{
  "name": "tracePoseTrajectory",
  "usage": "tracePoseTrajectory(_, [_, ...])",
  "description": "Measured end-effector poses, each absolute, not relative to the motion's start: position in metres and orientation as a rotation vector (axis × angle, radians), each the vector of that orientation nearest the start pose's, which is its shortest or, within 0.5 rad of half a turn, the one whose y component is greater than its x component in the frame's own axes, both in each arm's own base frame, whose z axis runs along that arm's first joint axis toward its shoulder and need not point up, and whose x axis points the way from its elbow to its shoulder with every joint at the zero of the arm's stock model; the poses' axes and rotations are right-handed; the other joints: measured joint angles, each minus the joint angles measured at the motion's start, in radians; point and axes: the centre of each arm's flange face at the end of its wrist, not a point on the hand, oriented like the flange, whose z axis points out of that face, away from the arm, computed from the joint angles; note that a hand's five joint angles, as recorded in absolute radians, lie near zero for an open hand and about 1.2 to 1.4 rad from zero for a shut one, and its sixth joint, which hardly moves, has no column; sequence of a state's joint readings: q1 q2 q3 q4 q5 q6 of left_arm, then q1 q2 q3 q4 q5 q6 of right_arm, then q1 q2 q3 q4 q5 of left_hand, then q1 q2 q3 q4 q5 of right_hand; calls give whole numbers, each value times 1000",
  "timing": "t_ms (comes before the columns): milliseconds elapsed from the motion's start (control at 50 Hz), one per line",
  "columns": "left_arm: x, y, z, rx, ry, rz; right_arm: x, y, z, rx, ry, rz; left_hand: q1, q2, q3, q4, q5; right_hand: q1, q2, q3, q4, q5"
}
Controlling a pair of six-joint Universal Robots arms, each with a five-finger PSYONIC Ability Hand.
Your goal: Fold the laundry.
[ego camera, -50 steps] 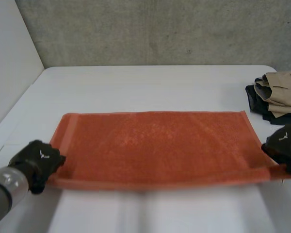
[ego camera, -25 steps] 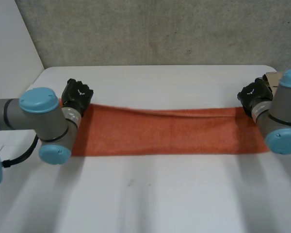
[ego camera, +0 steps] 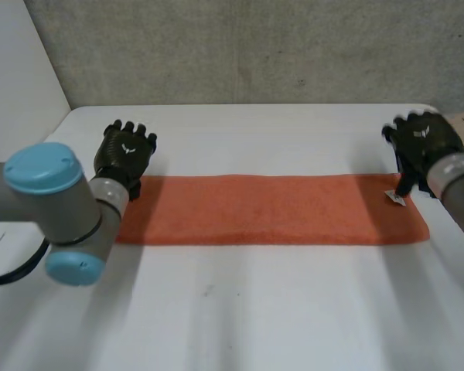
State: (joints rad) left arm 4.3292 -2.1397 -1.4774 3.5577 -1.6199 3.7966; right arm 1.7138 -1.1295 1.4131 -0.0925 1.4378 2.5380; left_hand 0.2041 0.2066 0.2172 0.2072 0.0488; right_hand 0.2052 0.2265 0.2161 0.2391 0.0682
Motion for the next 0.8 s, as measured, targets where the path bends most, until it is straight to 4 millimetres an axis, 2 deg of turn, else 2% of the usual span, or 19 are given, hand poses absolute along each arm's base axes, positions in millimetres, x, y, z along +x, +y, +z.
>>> tracePoseTrajectory(20, [-266,-322,169,1011,1910,-1989,188,-349,203,-1077,2391,-2008,0,-1,0,0,0,1,2,3,2,1])
tracePoseTrajectory(80, [-263,-312,169,1006,1943,-1987,182,-342,194,-1080,2429,-1920,0,-1,0,0,0,4,8,20,4,8])
tracePoseTrajectory(100, [-260,-305,168,1004,1966,-1984,176,-336,186,-1080,2467,-1835,0,-1,0,0,0,14,37,56,25,41])
tracePoseTrajectory(160, [-260,-302,167,1004,1975,-1982,174,-334,182,-1080,2480,-1802,0,-1,0,0,0,22,49,67,35,47])
tracePoseTrajectory(180, [-258,-297,166,1005,1994,-1976,170,-333,172,-1078,2508,-1745,0,-1,0,0,0,22,49,67,35,47])
tracePoseTrajectory(200, [-258,-295,164,1007,2002,-1972,167,-334,164,-1076,2524,-1721,0,-1,0,0,0,109,127,148,125,115])
tracePoseTrajectory(380, [-258,-294,161,1013,2010,-1962,154,-354,127,-1068,2568,-1743,0,-1,0,0,0,192,232,247,226,204])
tracePoseTrajectory(440, [-258,-295,161,1012,2007,-1962,149,-360,118,-1079,2582,-1750,0,-1,0,0,0,668,801,786,759,716])
tracePoseTrajectory(460, [-258,-295,162,1011,2007,-1963,147,-362,116,-1081,2589,-1751,0,-1,0,0,0,737,888,887,863,820])
tracePoseTrajectory(520, [-258,-295,162,1011,2006,-1964,140,-367,115,-1080,2610,-1762,0,-1,0,0,0,764,954,967,949,896])
tracePoseTrajectory(600, [-257,-294,163,1009,2003,-1966,130,-372,118,-1066,2638,-1777,0,-1,0,0,0,764,954,967,952,900])
tracePoseTrajectory(700, [-255,-292,170,998,1991,-1980,108,-375,130,-1051,2697,-1809,0,-1,0,0,0,764,954,967,952,900])
tracePoseTrajectory(800, [-251,-288,179,985,1977,-1995,67,-374,148,-1141,2834,-1843,0,-1,0,0,0,764,954,967,952,900])
